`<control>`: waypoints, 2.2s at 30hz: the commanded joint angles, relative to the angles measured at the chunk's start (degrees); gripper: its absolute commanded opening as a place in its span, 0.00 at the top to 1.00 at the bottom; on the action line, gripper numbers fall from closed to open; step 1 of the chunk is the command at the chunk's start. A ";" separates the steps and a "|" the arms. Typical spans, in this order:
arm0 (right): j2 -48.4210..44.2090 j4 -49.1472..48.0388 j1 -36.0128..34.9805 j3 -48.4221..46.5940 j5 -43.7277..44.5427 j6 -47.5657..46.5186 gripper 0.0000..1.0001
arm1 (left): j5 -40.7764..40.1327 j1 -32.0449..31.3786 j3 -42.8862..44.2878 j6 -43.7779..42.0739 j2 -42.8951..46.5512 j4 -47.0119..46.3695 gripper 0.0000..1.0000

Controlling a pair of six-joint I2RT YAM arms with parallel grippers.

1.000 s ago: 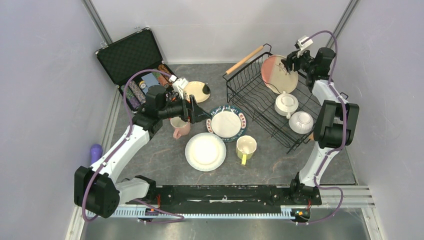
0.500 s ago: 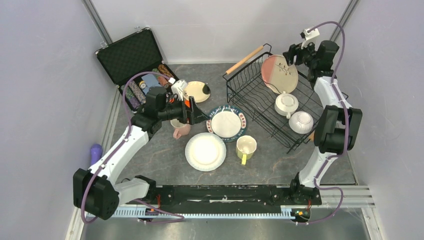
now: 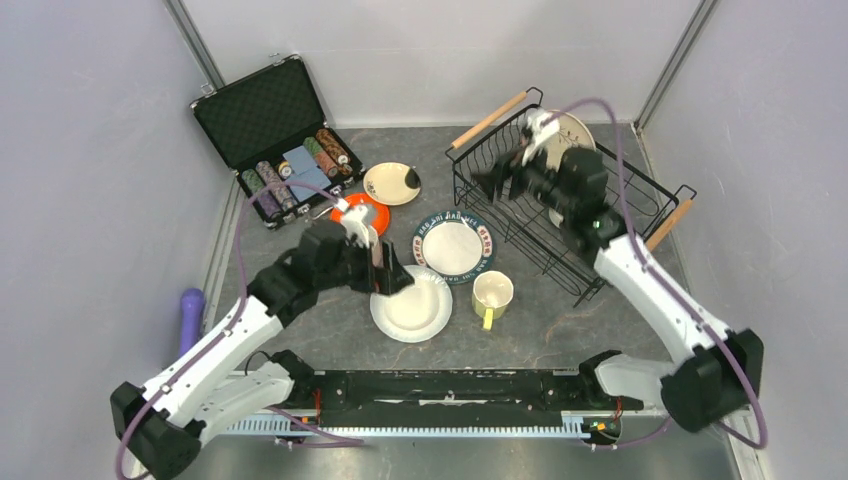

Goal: Load the mixed dishes into the dish rack

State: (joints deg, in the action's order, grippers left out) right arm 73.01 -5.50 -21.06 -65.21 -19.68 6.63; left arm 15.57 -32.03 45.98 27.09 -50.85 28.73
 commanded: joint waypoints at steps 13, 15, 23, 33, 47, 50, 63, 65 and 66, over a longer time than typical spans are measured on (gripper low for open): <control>-20.23 15.69 -12.69 21.18 10.20 7.07 0.23 | -27.90 -12.27 -17.56 29.36 10.24 5.46 0.05; -21.21 14.80 -12.69 21.87 10.10 7.02 0.22 | -27.92 -12.27 -19.85 30.81 9.51 3.69 0.05; -21.87 14.64 -12.69 21.73 8.18 6.76 0.22 | -27.07 -12.27 -29.36 38.65 8.37 -8.60 0.14; -22.16 13.39 -12.69 22.95 7.52 8.00 0.22 | -25.97 -12.23 -33.23 44.49 1.58 -19.39 0.53; -20.22 11.11 -12.69 22.55 -0.86 9.56 0.22 | -23.78 -12.11 -26.38 26.40 29.06 -9.61 0.98; -17.63 9.38 -12.67 22.13 -8.57 10.17 0.22 | -20.68 -12.17 -23.03 20.73 31.41 -10.62 0.98; -13.30 5.98 -12.51 21.56 -20.97 14.87 0.22 | -9.19 -12.18 -21.37 14.13 30.53 -25.57 0.98; -12.86 3.52 -12.51 22.16 -22.47 15.66 0.27 | -9.13 -12.18 -21.30 14.06 30.63 -26.42 0.98; -12.61 2.62 -12.52 22.45 -23.75 16.28 0.35 | -9.10 -12.17 -21.07 13.86 30.57 -26.51 0.98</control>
State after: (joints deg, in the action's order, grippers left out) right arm 59.70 2.55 -33.65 -42.28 -38.57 20.58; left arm 3.62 -44.23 22.00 43.13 -21.06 12.95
